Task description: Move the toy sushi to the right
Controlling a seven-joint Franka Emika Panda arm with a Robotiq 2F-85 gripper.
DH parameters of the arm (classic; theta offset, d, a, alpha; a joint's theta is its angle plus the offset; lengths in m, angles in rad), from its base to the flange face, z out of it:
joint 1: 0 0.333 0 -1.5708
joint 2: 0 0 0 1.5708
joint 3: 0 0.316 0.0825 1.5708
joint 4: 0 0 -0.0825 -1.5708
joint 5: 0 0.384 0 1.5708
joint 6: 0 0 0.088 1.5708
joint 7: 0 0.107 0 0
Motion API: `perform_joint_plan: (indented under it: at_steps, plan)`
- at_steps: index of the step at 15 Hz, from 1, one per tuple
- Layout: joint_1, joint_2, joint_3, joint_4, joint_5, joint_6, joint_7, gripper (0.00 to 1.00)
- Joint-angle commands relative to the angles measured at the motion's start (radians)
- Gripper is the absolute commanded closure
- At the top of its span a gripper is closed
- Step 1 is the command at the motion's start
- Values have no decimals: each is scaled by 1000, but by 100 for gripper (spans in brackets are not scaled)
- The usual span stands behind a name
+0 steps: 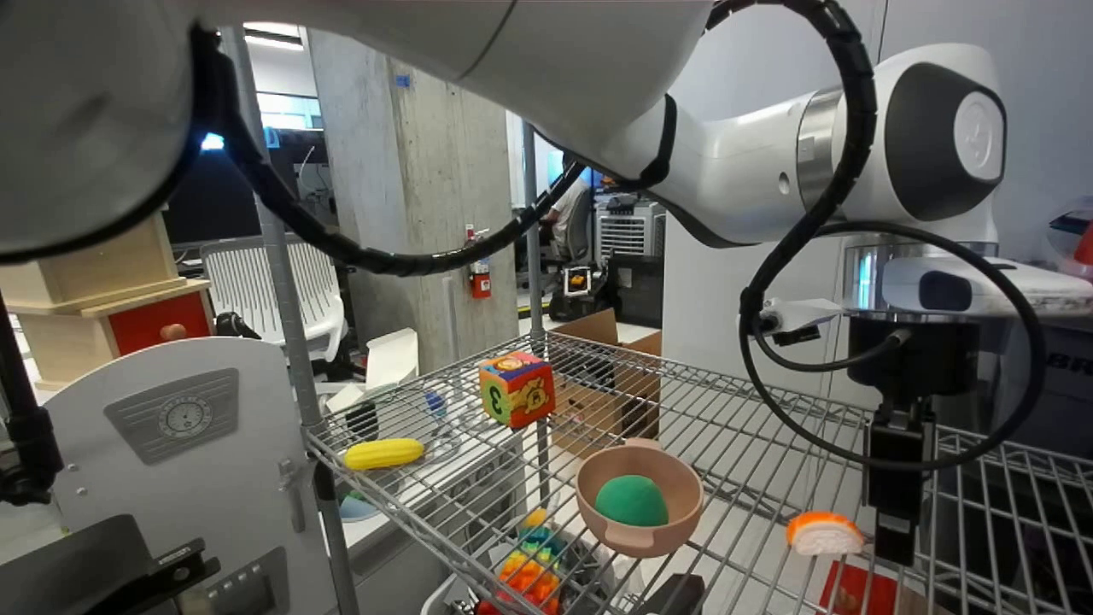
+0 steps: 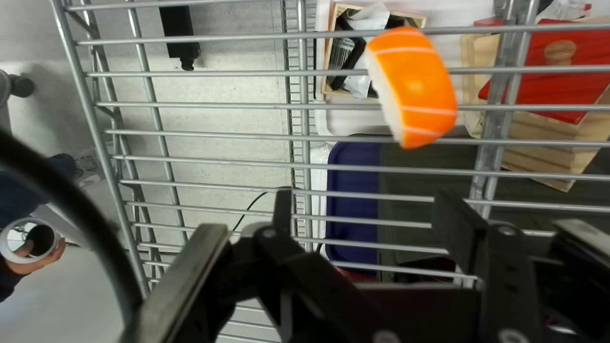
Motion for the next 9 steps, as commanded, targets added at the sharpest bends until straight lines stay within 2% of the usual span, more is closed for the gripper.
perform_joint_plan:
  at_steps: [1, 9]
  plan:
    - [-3, 4, 12, 22, -19, -9, 19, 0]
    - [18, -96, 87, -3, 15, -41, -74, 0]
